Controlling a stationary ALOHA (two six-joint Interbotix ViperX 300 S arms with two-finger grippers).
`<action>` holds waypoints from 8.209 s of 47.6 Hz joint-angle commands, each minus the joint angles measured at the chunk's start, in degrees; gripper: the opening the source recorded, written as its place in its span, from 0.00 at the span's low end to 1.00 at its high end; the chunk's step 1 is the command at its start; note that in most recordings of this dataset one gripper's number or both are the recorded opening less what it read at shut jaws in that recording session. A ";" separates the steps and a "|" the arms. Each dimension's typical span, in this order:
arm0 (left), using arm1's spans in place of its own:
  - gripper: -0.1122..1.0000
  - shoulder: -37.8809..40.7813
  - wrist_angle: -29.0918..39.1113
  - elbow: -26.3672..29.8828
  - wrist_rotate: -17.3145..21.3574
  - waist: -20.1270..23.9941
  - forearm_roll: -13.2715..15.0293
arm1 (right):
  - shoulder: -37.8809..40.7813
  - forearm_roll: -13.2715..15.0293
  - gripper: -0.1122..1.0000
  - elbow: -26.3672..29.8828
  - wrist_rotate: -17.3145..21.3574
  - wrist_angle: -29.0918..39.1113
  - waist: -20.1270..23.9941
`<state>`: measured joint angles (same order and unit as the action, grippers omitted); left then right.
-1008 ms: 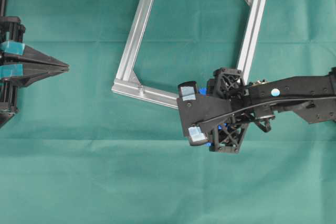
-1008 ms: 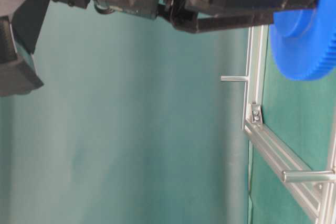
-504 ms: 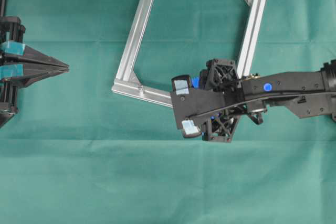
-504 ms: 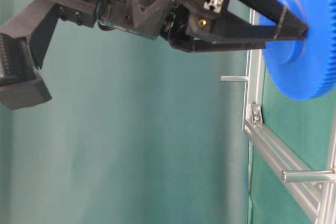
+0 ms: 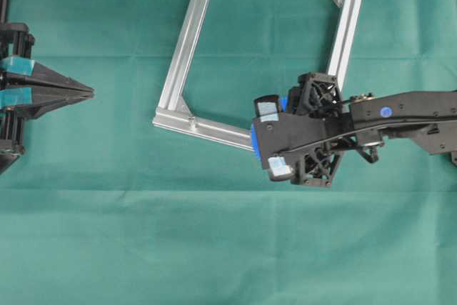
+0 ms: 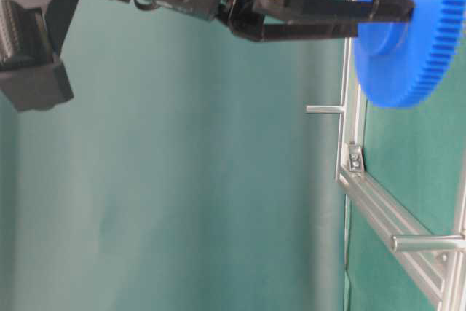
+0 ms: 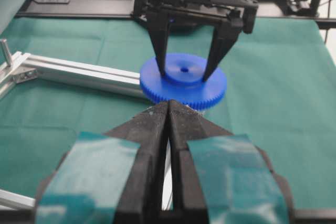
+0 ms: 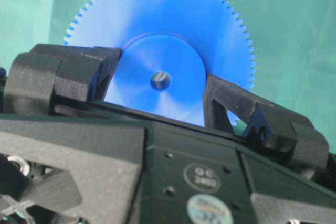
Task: Find the location of the shaft and insert the gear.
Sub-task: 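Align the gear's bore over the shaft on the frame corner, then lower the gear down onto the shaft with the right gripper, then open the right gripper and withdraw it to the right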
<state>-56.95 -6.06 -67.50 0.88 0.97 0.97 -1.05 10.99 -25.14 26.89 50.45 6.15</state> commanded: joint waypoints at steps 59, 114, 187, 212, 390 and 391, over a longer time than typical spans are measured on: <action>0.11 0.44 -0.26 1.41 0.09 -0.09 0.09 | -1.14 0.53 0.73 -0.79 2.55 -5.45 3.16; 0.11 0.44 -0.09 1.41 -0.09 -0.09 0.09 | -2.72 3.87 0.73 -3.60 2.46 -10.37 -0.70; 0.11 0.44 -0.09 1.41 -0.09 -0.09 0.09 | -4.31 3.87 0.73 -5.19 2.64 -12.66 -1.93; 0.11 0.44 0.00 1.41 -0.09 -0.09 0.09 | -4.22 1.58 0.73 -7.03 2.55 -14.41 -2.11; 0.11 0.35 0.53 1.41 -0.18 -0.09 0.09 | -21.53 1.85 0.87 -14.59 2.64 -16.70 -1.93; 0.11 0.44 0.53 1.41 -0.18 -0.09 0.09 | -22.06 1.85 0.87 -15.03 2.64 -16.88 -1.93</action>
<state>-56.95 -5.27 -67.59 0.79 0.97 0.97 -20.74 12.92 -39.90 29.44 34.37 4.48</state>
